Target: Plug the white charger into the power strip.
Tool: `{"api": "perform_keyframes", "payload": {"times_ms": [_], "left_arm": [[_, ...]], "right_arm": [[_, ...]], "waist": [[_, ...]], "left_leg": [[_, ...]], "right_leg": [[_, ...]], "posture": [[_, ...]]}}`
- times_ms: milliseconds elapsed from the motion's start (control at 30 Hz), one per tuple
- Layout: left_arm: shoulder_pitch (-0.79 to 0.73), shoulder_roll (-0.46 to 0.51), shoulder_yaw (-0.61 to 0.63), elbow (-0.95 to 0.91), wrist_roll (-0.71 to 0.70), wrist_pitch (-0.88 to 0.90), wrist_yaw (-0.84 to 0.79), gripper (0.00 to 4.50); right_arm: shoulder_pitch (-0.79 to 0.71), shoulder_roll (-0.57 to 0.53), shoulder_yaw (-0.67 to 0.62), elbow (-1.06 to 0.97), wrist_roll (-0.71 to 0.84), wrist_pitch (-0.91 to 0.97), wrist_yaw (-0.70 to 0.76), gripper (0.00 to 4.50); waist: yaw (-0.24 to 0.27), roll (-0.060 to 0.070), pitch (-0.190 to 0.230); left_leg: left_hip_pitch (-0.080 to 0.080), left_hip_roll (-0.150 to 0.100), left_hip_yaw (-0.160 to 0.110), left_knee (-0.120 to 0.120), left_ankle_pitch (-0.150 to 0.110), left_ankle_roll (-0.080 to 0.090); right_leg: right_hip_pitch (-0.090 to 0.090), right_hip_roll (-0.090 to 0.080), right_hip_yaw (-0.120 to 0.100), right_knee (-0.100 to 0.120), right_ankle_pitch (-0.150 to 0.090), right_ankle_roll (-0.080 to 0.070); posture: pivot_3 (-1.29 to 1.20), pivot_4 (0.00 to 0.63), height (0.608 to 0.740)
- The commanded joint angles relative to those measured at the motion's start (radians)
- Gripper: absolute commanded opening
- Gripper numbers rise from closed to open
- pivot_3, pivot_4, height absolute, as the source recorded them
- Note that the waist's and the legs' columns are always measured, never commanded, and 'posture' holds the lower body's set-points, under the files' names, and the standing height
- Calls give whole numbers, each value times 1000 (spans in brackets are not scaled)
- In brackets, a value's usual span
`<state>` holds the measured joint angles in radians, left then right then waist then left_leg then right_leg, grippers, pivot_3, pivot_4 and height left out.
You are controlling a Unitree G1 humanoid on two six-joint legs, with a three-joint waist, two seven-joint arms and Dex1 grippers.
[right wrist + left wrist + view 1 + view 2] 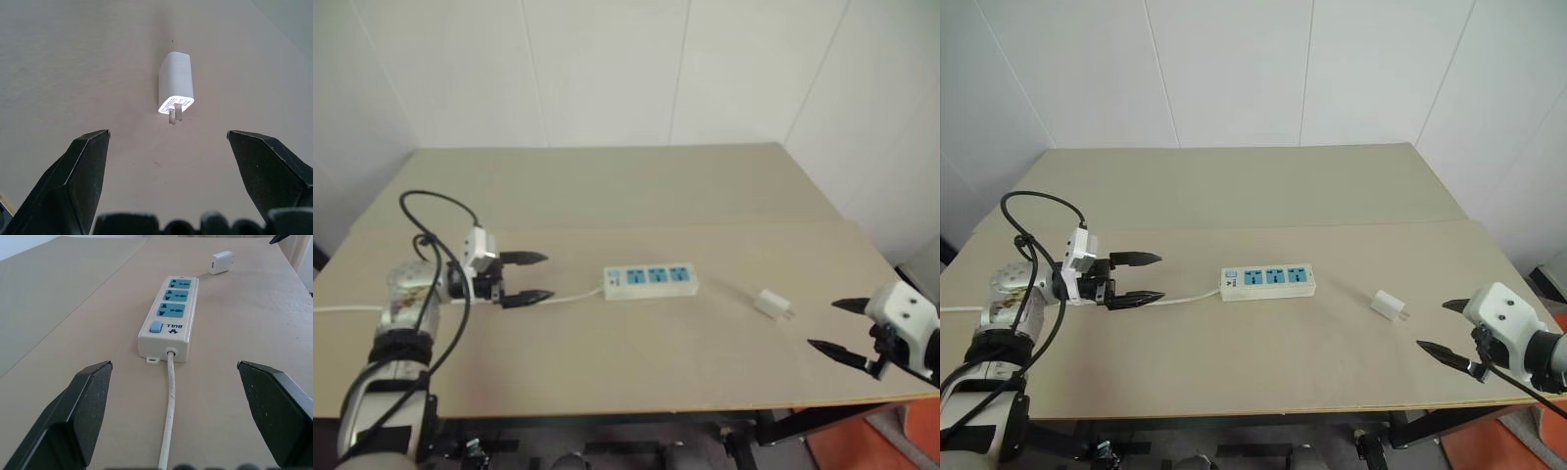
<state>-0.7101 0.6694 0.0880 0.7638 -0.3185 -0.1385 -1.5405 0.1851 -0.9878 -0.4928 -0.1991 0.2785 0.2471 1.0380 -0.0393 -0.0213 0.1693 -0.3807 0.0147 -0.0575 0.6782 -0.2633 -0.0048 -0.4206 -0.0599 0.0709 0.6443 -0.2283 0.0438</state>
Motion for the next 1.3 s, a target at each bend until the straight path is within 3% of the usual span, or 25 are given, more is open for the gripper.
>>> {"api": "perform_keyframes", "payload": {"times_ms": [33,400,533,700,967,1300], "left_arm": [[-57,-19,-1,53,17,-62,3,4456],[-225,-137,10,348,52,-162,-21,4456],[-286,-179,-48,462,165,-253,66,4456],[-321,-236,-54,524,224,-278,141,4456],[-365,-294,-72,569,323,-279,286,4456],[-392,-339,-44,585,350,-220,270,4456]], "right_arm": [[9,7,-46,-46,6,-13,-18,4500],[2,5,-59,-186,36,21,-36,4500],[-199,-25,-54,-445,289,234,-143,4500],[-330,-48,25,-599,378,382,-275,4500],[-341,-50,219,-717,336,504,-407,4500],[-322,-34,238,-747,342,580,-474,4500]], "waist": [[0,0,0],[1,-1,0],[-8,-1,0],[1,-4,-1],[26,-6,0],[28,-6,0]], "left_leg": [[0,0,0,0,0,0],[-1,-1,0,1,0,0],[-1,-1,0,1,0,0],[-2,0,-3,1,0,0],[-6,-2,-2,4,0,0],[-6,-2,-2,4,0,0]], "right_leg": [[0,0,0,0,0,0],[0,0,0,0,0,0],[-1,0,1,1,0,0],[0,1,-1,0,0,0],[-1,-1,-1,-2,1,3],[-1,-1,-1,-2,2,3]], "posture": [[0,150,740],[0,150,740],[0,150,740],[0,150,740],[0,150,740],[0,150,740]]}}
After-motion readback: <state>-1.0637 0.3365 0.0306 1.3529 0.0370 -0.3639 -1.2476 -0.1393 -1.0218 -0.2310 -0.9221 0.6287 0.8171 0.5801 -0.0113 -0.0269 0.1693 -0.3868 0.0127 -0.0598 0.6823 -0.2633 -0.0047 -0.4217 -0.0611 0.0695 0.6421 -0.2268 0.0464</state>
